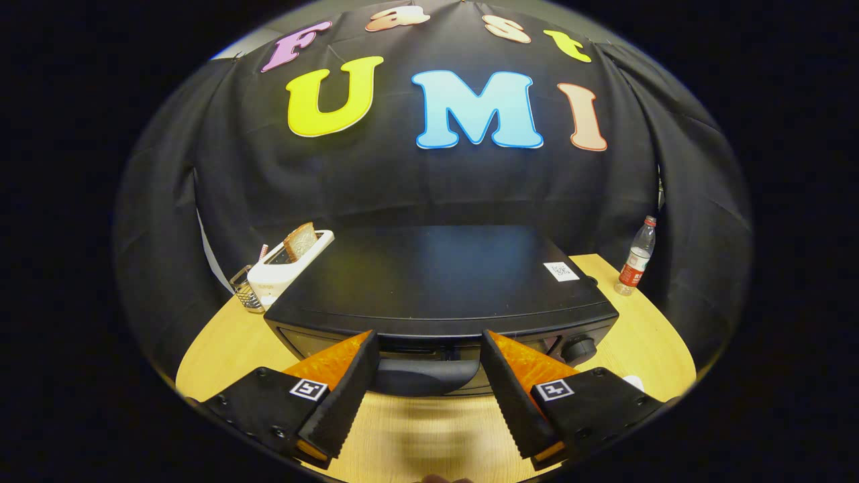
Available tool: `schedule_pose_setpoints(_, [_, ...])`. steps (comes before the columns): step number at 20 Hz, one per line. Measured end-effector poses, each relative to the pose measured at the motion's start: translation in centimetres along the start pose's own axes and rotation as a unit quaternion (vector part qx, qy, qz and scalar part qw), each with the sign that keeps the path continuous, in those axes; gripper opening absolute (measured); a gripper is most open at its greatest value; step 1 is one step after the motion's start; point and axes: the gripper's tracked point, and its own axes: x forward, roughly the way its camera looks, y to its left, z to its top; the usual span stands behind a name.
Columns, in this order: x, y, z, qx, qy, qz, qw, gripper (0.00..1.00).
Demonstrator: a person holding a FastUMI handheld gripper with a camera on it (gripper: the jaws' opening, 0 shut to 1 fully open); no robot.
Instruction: Open the toaster oven, put the food inside, and close the toaster oven door.
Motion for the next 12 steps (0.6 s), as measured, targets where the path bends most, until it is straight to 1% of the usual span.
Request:
schedule_pose_setpoints(2, [0.1,0.0,-0.2,-0.005,0.009,0.003,1.0,0.98])
schedule_pose_setpoints(7, [-0.5,0.1,-0.9,0.012,0.03,0.015,0.999,0.98])
schedule_pose_setpoints(10, [-1.5,0.3,-1.9,0.017,0.043,0.022,0.999,0.99])
schedule_pose_setpoints(12, [-2.4,0.3,-2.5,0.008,0.047,0.02,0.999,0.98])
